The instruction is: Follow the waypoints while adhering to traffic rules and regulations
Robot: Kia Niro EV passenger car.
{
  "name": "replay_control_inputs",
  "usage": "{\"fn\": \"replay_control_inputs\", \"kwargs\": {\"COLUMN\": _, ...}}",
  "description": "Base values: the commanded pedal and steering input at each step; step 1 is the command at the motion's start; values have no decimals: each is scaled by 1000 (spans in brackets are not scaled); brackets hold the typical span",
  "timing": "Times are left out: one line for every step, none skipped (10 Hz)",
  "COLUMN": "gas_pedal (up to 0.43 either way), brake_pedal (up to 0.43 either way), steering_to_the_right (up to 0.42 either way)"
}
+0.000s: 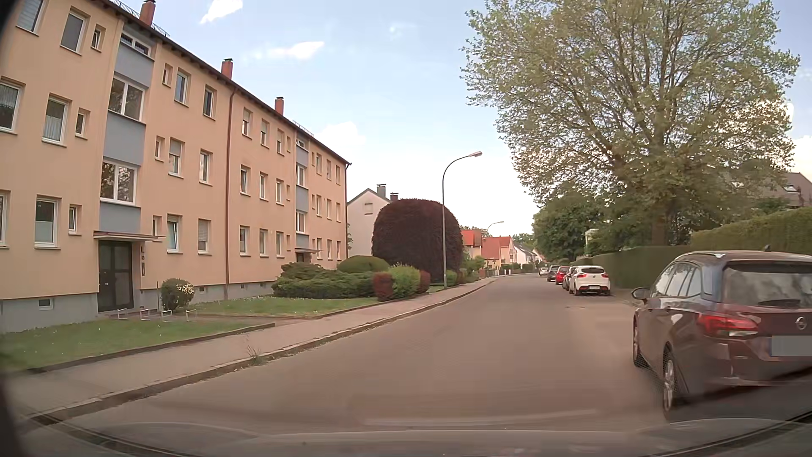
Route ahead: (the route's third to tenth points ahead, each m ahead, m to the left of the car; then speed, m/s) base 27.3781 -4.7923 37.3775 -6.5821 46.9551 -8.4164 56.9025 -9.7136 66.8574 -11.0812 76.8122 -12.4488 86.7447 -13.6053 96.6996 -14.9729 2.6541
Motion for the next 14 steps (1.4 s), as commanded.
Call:
{"fn": "replay_control_inputs", "kwargs": {"gas_pedal": 150, "brake_pedal": 18, "steering_to_the_right": -227}}
{"fn": "replay_control_inputs", "kwargs": {"gas_pedal": 169, "brake_pedal": 18, "steering_to_the_right": -206}}
{"fn": "replay_control_inputs", "kwargs": {"gas_pedal": 177, "brake_pedal": 18, "steering_to_the_right": -181}}
{"fn": "replay_control_inputs", "kwargs": {"gas_pedal": 177, "brake_pedal": 18, "steering_to_the_right": -148}}
{"fn": "replay_control_inputs", "kwargs": {"gas_pedal": 177, "brake_pedal": 18, "steering_to_the_right": -119}}
{"fn": "replay_control_inputs", "kwargs": {"gas_pedal": 189, "brake_pedal": 18, "steering_to_the_right": -72}}
{"fn": "replay_control_inputs", "kwargs": {"gas_pedal": 197, "brake_pedal": 18, "steering_to_the_right": -18}}
{"fn": "replay_control_inputs", "kwargs": {"gas_pedal": 197, "brake_pedal": 18, "steering_to_the_right": 19}}
{"fn": "replay_control_inputs", "kwargs": {"gas_pedal": 220, "brake_pedal": 18, "steering_to_the_right": 61}}
{"fn": "replay_control_inputs", "kwargs": {"gas_pedal": 228, "brake_pedal": 18, "steering_to_the_right": 90}}
{"fn": "replay_control_inputs", "kwargs": {"gas_pedal": 248, "brake_pedal": 18, "steering_to_the_right": 115}}
{"fn": "replay_control_inputs", "kwargs": {"gas_pedal": 260, "brake_pedal": 18, "steering_to_the_right": 134}}
{"fn": "replay_control_inputs", "kwargs": {"gas_pedal": 268, "brake_pedal": 18, "steering_to_the_right": 143}}
{"fn": "replay_control_inputs", "kwargs": {"gas_pedal": 287, "brake_pedal": 18, "steering_to_the_right": 154}}
